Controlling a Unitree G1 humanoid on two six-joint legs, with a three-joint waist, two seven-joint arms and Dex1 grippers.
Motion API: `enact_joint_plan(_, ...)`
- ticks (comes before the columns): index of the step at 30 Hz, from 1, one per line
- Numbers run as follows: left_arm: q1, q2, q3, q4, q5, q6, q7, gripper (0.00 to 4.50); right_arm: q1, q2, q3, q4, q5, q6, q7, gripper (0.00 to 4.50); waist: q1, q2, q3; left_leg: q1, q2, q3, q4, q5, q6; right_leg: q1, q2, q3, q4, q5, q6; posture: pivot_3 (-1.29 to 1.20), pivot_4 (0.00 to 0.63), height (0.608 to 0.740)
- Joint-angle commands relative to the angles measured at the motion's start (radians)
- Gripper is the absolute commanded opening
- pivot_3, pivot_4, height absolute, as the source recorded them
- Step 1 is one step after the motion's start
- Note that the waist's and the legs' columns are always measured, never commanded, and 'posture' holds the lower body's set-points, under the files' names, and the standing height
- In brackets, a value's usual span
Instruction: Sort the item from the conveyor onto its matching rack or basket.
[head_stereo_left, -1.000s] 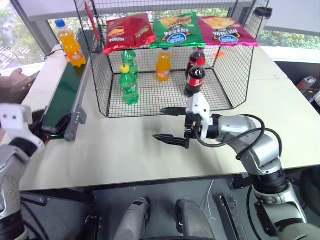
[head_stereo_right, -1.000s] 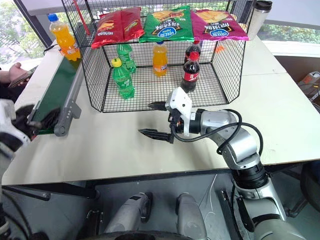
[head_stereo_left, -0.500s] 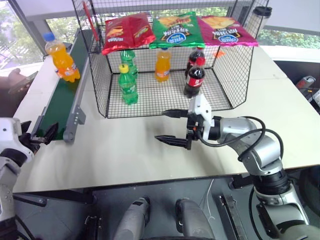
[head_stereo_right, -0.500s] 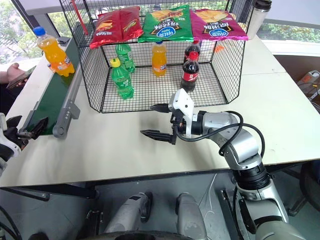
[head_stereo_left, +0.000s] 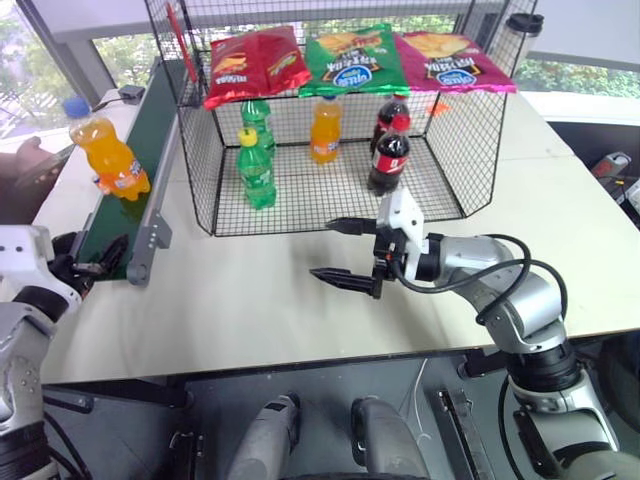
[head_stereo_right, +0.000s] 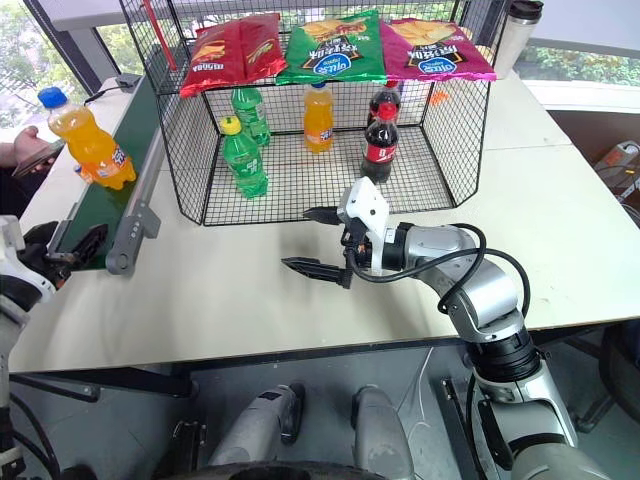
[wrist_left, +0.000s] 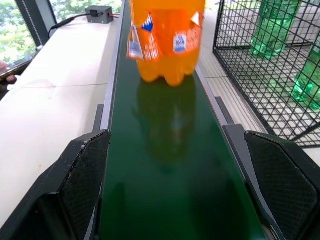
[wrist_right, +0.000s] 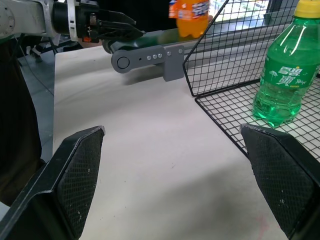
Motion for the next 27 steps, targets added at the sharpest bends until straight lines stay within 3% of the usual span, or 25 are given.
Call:
enact_joint_plan(1, -0.015, 0.002, -0.002, -0.007, 0.0, -0.02, 0.012, 4.5, -0.005, -0.008, -0.018, -0.042, 0.016, -0.004, -0.005, 4.49, 0.0, 0.0, 0.0, 0.0, 0.0, 0.0, 0.0, 0.0, 0.0, 0.0, 0.0, 0.0, 0.0, 0.0, 0.0, 0.0, 0.15, 0.739)
enact_joint_plan(17, -0.051, 0.008, -0.065, 0.021, 0.041, -0.054, 0.018, 4.5, 0.011, -0.024, -0.011, -0.075, 0.02, 0.016, -0.022, 4.49, 0.0, 0.0, 0.0, 0.0, 0.0, 0.0, 0.0, 0.0, 0.0, 0.0, 0.0, 0.0, 0.0, 0.001, 0.0, 0.0, 0.15, 0.739)
enact_joint_plan(21, -0.062, -0.002, -0.033, 0.027, -0.012, -0.069, -0.018, 3.17, 0.01, -0.026, -0.011, -0.068, 0.017, 0.013, -0.023, 4.5, 0.002, 0.0, 0.0, 0.0, 0.0, 0.0, 0.0, 0.0, 0.0, 0.0, 0.0, 0.0, 0.0, 0.001, 0.0, 0.0, 0.15, 0.739)
enact_joint_plan(27, -0.078, 0.027, 0.0, -0.012, -0.09, -0.017, -0.021, 3.04, 0.017, -0.03, -0.012, -0.075, 0.019, 0.016, -0.024, 4.5, 0.0, 0.0, 0.0, 0.0, 0.0, 0.0, 0.001, 0.0, 0.0, 0.0, 0.0, 0.0, 0.0, 0.001, 0.0, 0.0, 0.15, 0.739)
